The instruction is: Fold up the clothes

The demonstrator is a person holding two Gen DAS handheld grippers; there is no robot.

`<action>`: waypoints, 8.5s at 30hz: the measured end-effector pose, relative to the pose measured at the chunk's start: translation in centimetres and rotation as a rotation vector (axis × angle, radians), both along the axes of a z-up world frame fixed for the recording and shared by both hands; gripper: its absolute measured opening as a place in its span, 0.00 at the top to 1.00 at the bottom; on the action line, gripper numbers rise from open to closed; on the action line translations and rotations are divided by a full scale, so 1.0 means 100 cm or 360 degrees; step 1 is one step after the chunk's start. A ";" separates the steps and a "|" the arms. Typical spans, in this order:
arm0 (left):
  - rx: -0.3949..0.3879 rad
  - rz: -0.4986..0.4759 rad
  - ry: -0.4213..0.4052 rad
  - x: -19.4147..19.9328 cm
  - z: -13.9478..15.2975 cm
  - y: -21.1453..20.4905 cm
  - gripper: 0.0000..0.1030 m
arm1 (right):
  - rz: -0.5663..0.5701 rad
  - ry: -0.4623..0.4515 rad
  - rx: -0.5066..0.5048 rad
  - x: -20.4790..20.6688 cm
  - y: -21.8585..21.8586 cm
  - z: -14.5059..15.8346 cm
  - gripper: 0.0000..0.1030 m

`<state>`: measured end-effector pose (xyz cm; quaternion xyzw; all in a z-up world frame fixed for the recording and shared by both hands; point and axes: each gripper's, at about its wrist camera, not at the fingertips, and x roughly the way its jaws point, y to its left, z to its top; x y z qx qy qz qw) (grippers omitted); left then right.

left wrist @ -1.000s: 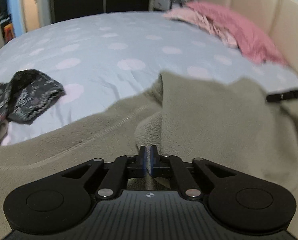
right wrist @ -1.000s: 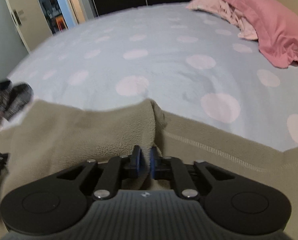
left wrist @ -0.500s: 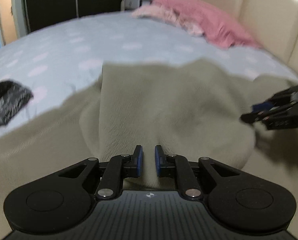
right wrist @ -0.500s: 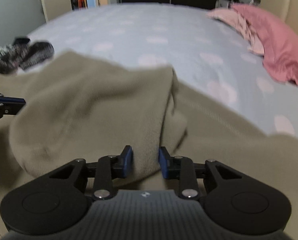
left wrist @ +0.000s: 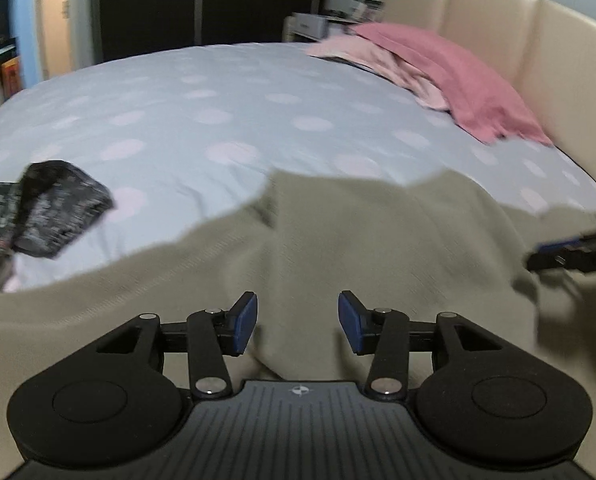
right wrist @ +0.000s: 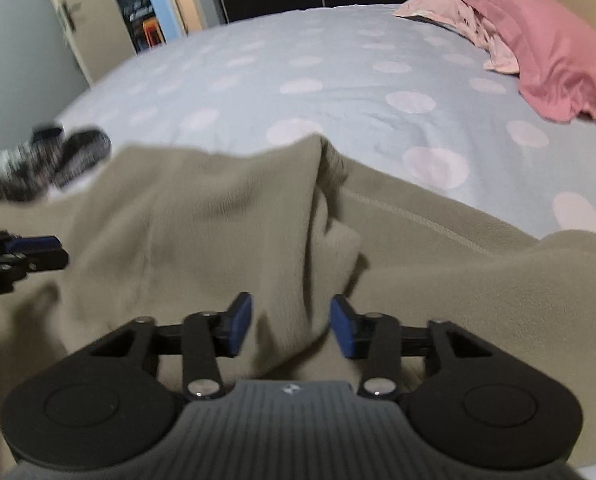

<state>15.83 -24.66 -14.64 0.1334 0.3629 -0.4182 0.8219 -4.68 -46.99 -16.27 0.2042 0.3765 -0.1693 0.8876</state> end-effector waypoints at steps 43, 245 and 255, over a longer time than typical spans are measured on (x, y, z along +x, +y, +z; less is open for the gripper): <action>-0.0137 0.0051 0.0246 0.055 -0.005 -0.009 0.63 | 0.0032 -0.0084 -0.0061 0.023 -0.052 -0.005 0.68; -0.0163 0.0277 0.0379 0.025 0.018 0.077 0.53 | -0.0047 0.0429 -0.0319 -0.035 0.035 0.088 0.45; -0.0192 0.0294 0.0504 0.039 -0.011 0.059 0.59 | 0.0176 0.0652 -0.0484 -0.062 0.035 0.029 0.32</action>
